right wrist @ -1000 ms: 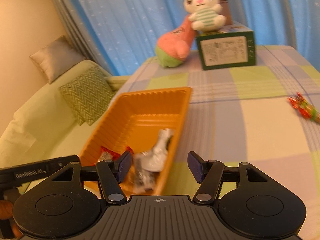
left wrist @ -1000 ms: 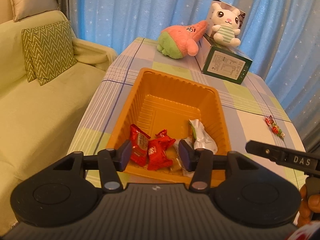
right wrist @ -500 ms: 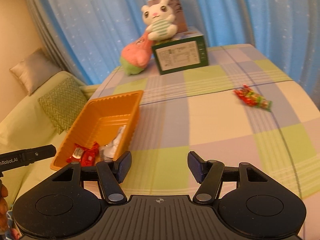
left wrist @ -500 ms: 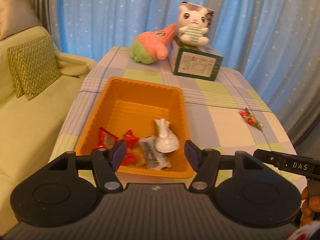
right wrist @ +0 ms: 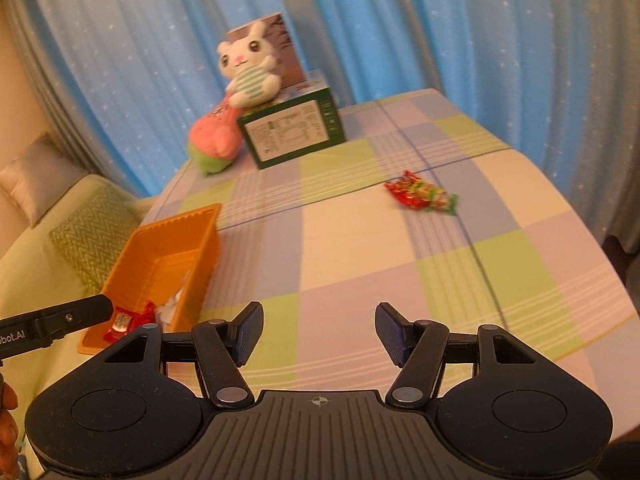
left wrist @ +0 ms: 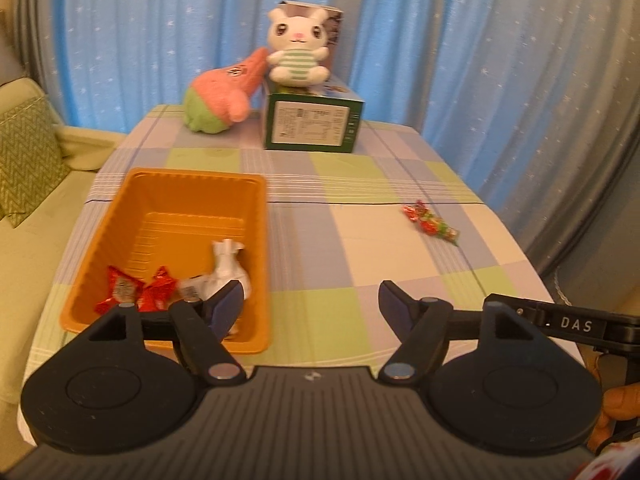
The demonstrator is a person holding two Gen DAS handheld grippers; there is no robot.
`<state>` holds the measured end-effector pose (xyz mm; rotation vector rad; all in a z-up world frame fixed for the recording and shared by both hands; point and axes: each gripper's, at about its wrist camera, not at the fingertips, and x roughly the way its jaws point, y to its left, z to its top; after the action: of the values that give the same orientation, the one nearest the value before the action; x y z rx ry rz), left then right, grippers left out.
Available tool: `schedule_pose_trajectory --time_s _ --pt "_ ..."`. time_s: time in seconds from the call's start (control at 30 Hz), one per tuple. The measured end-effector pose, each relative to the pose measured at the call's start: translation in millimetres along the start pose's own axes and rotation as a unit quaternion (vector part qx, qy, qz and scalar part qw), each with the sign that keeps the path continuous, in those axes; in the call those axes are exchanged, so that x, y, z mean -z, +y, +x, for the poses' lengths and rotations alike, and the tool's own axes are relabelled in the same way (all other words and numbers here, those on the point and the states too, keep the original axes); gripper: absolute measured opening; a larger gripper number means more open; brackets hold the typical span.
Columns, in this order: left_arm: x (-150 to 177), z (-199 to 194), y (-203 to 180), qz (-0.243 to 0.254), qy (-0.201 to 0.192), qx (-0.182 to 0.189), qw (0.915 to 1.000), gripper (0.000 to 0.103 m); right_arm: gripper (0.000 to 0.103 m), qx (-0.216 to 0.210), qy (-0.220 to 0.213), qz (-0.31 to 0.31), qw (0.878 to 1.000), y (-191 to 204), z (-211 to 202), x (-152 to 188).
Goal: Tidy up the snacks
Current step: 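Move both tools back toward the remaining candy cluster on the table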
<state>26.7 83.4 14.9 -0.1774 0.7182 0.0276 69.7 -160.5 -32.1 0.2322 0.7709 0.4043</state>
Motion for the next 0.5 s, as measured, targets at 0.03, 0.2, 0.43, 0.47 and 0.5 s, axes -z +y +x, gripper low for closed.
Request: schedule_pose_trajectory --time_s 0.03,0.2,0.43,0.47,0.5 --pt "0.1 1.1 -4.5 0.003 0.001 0.004 1.0000 0.072 0.062 0.003 -0.001 0.003 1.000 -3.9 -2.0 -0.1" --pt "1.0 6.2 -21.3 0.014 0.006 0.017 0.9997 0.072 0.062 0.013 -0.004 0.014 1.000 -18.7 -10.0 0.6" --pt "1.1 13.2 -38.0 0.028 0.013 0.026 0.9992 0.072 0.062 0.021 -0.007 0.025 0.999 -34.8 -14.7 0.1" --pt "0.8 14.5 -40.2 0.032 0.013 0.027 0.9991 0.072 0.062 0.022 -0.008 0.027 0.999 -36.4 -15.1 0.0" --pt "1.2 14.8 -41.7 0.034 0.014 0.027 0.9990 0.072 0.062 0.023 -0.009 0.028 0.999 -37.9 -15.8 -0.2"
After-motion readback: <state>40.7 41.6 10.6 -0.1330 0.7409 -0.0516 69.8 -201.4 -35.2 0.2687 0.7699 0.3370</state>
